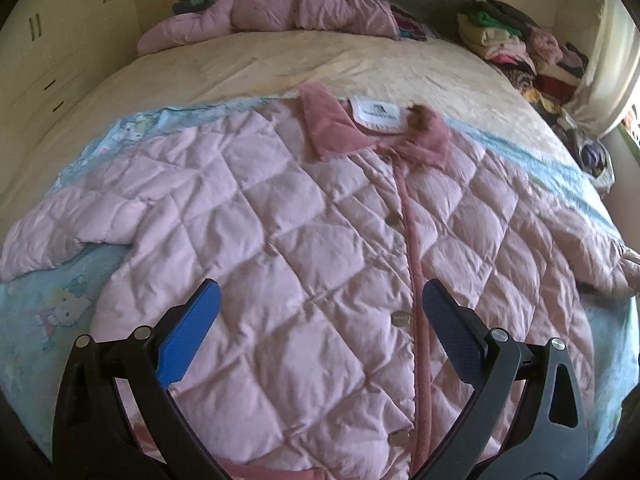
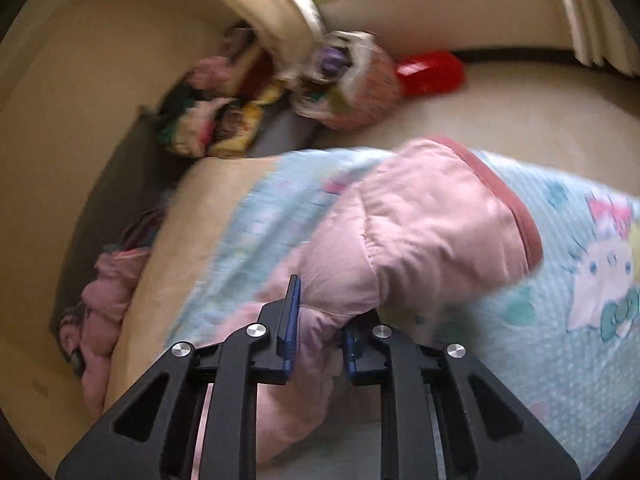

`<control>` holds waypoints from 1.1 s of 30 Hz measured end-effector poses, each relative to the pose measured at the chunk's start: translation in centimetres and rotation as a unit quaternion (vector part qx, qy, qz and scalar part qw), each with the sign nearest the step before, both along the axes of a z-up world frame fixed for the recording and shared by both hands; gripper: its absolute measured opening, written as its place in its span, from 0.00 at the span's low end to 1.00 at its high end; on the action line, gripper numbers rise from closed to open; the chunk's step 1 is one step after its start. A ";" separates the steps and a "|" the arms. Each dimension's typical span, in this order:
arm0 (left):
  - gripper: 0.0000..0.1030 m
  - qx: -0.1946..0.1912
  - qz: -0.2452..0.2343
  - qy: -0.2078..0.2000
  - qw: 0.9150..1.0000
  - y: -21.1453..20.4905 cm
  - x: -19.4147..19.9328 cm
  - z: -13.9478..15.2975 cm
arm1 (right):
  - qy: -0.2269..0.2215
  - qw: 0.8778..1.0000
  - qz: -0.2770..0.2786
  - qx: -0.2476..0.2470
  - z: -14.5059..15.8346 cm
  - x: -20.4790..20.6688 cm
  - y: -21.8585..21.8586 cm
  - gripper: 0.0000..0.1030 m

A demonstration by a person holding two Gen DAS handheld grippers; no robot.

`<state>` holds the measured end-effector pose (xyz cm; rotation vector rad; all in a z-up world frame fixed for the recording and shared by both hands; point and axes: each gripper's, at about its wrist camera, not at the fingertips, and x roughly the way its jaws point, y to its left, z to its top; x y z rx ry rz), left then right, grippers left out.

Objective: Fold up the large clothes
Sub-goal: 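Lift the sleeve with the right gripper and fold it across the jacket front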

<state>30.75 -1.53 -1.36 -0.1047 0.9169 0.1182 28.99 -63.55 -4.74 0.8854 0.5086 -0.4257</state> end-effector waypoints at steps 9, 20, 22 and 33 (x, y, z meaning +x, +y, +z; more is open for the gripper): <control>0.92 -0.011 0.026 -0.015 0.999 3.3 -0.3 2.9 | -0.087 0.987 0.111 -0.076 9.5 3.1 6.0 0.14; 0.92 -0.056 0.080 -0.052 0.994 9.6 0.6 5.2 | -0.151 0.959 0.217 -0.105 15.9 5.8 15.2 0.13; 0.92 -0.056 0.080 -0.054 0.994 9.8 0.7 5.0 | -0.150 0.953 0.232 -0.121 16.4 6.6 17.1 0.13; 0.92 -0.080 0.064 -0.084 0.991 10.9 1.2 3.8 | -0.149 0.933 0.293 -0.149 16.0 8.6 26.8 0.13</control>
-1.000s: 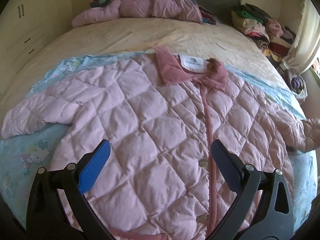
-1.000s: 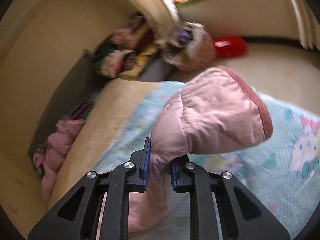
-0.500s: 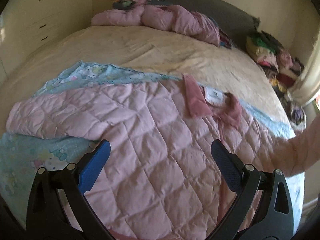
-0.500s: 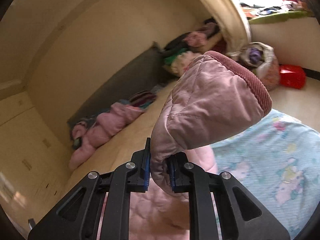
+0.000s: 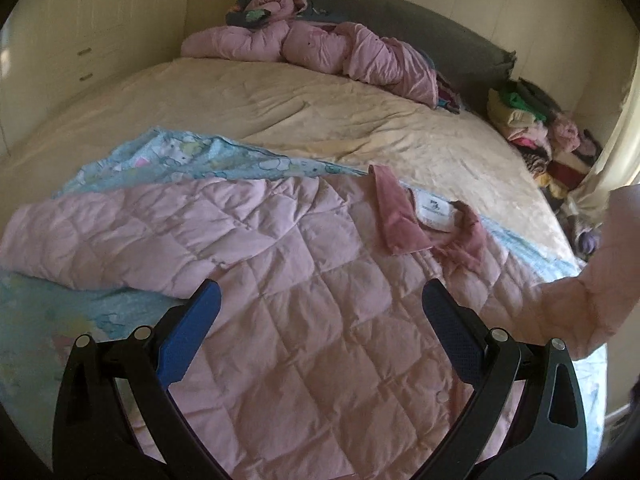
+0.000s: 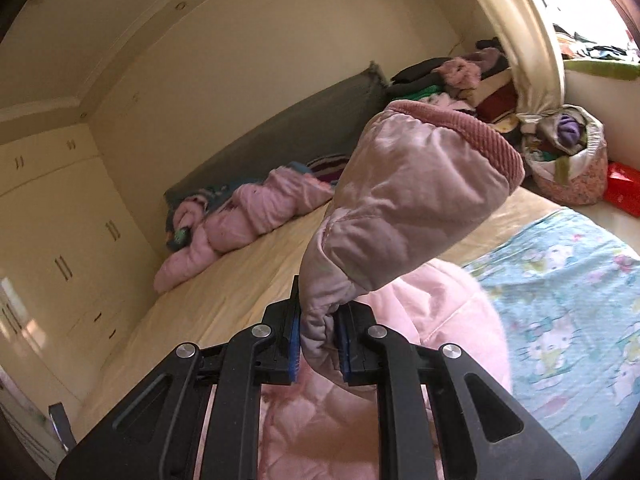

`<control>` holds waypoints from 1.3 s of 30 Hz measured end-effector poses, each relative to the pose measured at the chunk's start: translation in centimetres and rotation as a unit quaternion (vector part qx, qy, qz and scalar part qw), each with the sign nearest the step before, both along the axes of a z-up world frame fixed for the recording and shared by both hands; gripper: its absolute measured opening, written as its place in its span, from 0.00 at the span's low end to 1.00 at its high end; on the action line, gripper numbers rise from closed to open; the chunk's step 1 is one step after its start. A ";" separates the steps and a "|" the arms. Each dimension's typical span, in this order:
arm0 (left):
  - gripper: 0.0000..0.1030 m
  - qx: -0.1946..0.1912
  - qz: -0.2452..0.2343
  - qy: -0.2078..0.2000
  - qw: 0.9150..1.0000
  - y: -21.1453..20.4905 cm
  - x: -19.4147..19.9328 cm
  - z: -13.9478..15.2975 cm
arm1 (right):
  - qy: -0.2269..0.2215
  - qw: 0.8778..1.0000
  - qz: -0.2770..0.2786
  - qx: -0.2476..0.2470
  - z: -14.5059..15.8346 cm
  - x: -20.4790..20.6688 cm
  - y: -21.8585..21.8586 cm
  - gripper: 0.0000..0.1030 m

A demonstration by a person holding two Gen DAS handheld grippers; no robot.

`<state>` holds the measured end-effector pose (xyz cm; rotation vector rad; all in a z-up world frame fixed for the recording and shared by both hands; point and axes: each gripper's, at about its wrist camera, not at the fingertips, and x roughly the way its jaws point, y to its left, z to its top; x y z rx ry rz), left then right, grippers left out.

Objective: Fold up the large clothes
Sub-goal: 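Lift the sleeve with the right gripper and fold it across the jacket front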

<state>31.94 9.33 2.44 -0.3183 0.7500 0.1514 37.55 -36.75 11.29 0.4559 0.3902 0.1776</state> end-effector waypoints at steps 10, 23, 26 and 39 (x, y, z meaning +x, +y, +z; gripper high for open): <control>0.92 -0.058 -0.002 -0.005 0.998 3.2 0.2 -2.2 | 0.000 0.999 0.049 -0.021 -1.6 1.7 9.6 0.13; 0.92 -0.138 -0.022 -0.020 0.990 5.6 0.2 -3.6 | 0.037 0.994 0.095 -0.040 -6.3 2.9 18.4 0.13; 0.92 -0.158 -0.032 -0.026 0.987 5.6 0.2 -3.7 | 0.054 0.992 0.107 -0.043 -8.0 3.0 20.0 0.13; 0.92 -0.160 -0.028 -0.031 0.986 5.4 0.4 -4.2 | 0.116 0.981 0.139 -0.071 -14.0 2.7 25.0 0.16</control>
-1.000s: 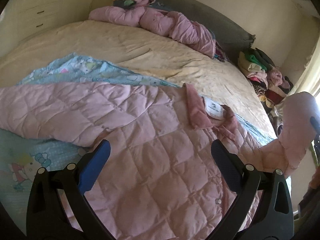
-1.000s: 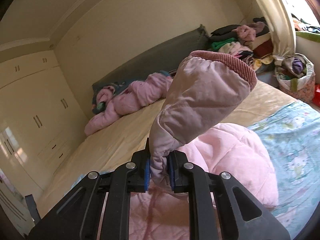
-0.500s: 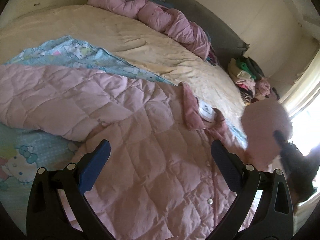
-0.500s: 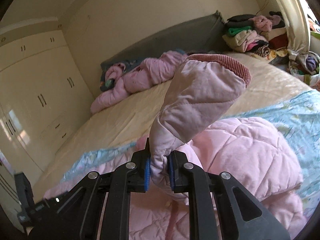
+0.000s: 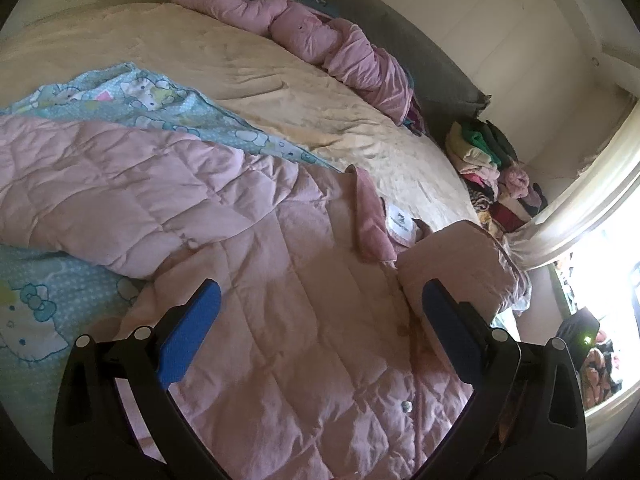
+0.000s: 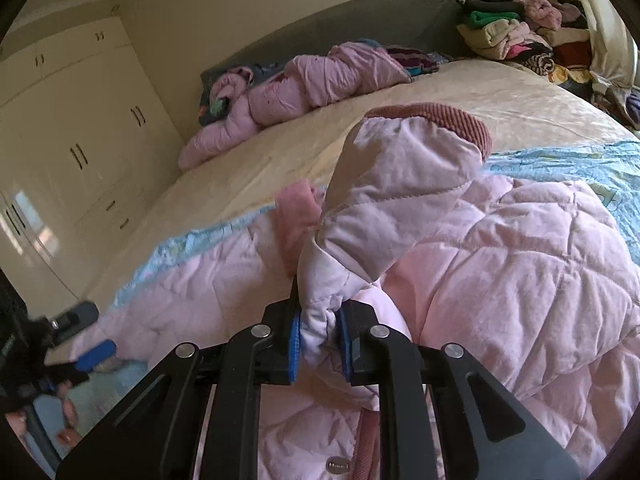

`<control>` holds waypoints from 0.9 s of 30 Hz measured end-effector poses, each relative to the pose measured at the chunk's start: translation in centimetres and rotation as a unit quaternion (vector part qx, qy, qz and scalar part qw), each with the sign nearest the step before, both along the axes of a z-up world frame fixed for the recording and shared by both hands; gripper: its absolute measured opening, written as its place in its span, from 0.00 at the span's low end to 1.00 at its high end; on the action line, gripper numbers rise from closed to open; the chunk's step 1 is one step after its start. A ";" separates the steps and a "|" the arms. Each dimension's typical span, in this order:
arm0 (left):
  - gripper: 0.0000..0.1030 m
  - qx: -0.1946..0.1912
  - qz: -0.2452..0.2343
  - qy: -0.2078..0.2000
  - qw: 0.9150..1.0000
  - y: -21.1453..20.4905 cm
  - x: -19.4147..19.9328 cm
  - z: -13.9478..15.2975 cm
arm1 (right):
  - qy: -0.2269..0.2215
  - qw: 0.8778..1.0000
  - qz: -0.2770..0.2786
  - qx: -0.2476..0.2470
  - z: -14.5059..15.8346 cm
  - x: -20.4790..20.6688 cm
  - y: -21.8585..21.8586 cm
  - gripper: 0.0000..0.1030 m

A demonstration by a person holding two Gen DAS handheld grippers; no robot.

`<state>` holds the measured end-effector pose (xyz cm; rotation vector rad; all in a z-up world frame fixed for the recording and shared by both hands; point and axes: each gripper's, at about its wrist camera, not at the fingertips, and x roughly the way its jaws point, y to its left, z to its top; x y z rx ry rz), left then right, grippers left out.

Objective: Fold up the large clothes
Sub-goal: 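Lift the sleeve with the right gripper and fold it across the jacket front, then open the right gripper to release the sleeve while the left gripper grasps its ribbed cuff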

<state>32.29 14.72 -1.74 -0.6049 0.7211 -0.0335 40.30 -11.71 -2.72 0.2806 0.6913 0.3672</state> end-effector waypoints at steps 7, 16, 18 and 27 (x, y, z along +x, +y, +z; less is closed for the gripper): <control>0.92 0.004 -0.002 0.008 1.000 -0.1 0.3 -0.5 | 0.023 0.998 0.059 -0.028 -1.3 -0.6 2.3 0.41; 0.92 -0.058 -0.039 0.028 0.997 -0.5 1.4 -2.7 | 0.052 0.988 0.129 -0.071 -2.1 -3.1 4.7 0.74; 0.92 -0.081 -0.056 0.042 0.994 -1.0 1.9 -3.8 | 0.042 0.988 0.136 -0.064 -1.5 -4.4 4.1 0.79; 0.89 -0.101 -0.059 0.071 0.991 -3.4 3.3 -7.2 | 0.013 0.994 0.093 -0.049 0.9 -8.2 -1.6 0.79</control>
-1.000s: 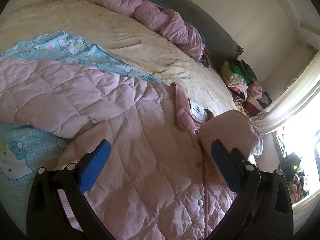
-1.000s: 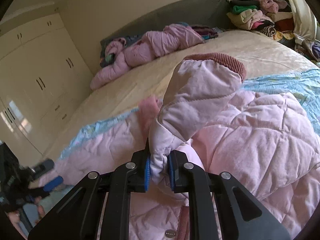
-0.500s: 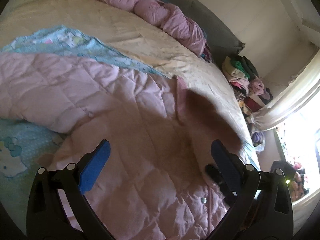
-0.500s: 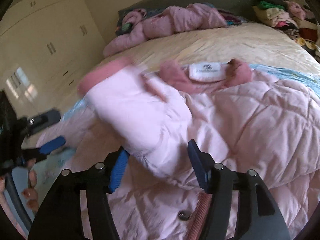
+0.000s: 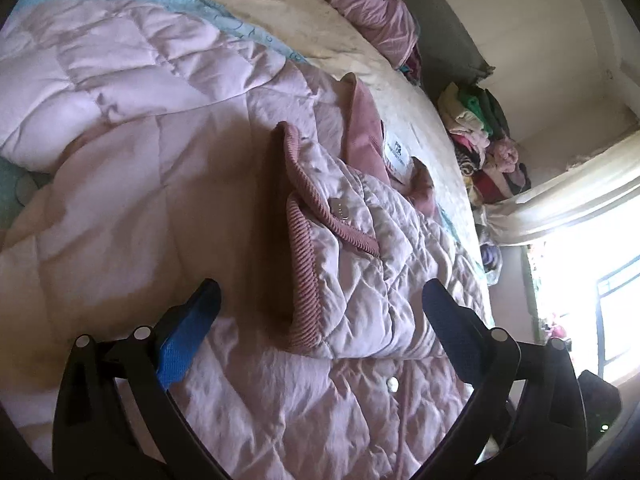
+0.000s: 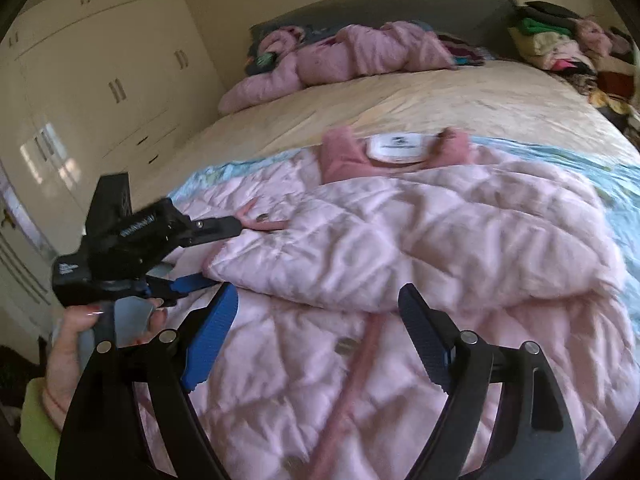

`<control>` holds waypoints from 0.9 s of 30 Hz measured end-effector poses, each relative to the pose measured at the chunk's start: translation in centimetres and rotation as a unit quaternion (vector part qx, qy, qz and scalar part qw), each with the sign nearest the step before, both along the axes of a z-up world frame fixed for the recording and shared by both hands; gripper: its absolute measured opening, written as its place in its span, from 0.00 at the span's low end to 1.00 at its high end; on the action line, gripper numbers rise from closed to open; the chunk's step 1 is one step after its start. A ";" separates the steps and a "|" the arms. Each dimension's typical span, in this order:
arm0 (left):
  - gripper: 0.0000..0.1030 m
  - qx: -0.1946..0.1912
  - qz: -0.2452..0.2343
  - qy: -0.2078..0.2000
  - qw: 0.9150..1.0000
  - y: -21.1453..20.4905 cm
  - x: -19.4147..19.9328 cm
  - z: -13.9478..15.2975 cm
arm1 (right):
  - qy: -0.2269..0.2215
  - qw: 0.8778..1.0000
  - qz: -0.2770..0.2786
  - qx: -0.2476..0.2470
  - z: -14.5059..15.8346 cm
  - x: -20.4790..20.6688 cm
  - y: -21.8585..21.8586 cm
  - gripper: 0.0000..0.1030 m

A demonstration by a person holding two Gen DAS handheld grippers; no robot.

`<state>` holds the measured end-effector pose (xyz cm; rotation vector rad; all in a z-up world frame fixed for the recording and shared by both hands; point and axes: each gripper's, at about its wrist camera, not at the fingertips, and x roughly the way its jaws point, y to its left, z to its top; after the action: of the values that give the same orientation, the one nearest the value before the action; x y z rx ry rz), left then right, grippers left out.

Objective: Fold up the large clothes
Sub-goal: 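Open the right gripper to release the sleeve while the left gripper grasps its ribbed cuff, then drag the ribbed cuff with the left gripper to straighten the sleeve, then release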

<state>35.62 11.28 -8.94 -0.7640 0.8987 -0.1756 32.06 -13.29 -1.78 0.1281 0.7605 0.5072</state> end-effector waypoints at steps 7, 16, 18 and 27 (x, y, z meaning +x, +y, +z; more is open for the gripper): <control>0.21 0.078 -0.012 -0.026 0.997 -2.2 0.0 0.7 | 0.014 0.997 -0.070 -0.018 0.1 -1.6 -7.4 0.75; 0.16 0.170 0.021 -0.161 0.972 -1.6 -2.7 9.0 | 0.021 0.983 -0.182 -0.023 0.3 -1.4 -15.3 0.65; 0.16 0.201 0.027 -0.155 0.967 -1.1 -2.5 9.0 | 0.019 0.981 -0.193 -0.021 0.3 -0.8 -16.0 0.65; 0.16 0.208 0.027 -0.059 0.976 1.3 -0.4 3.1 | 0.013 0.981 -0.185 -0.058 0.3 4.8 -13.9 0.65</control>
<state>35.22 12.61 -5.82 -0.3831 0.7668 0.0167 36.82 -27.16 -1.44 0.1638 0.7689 0.1084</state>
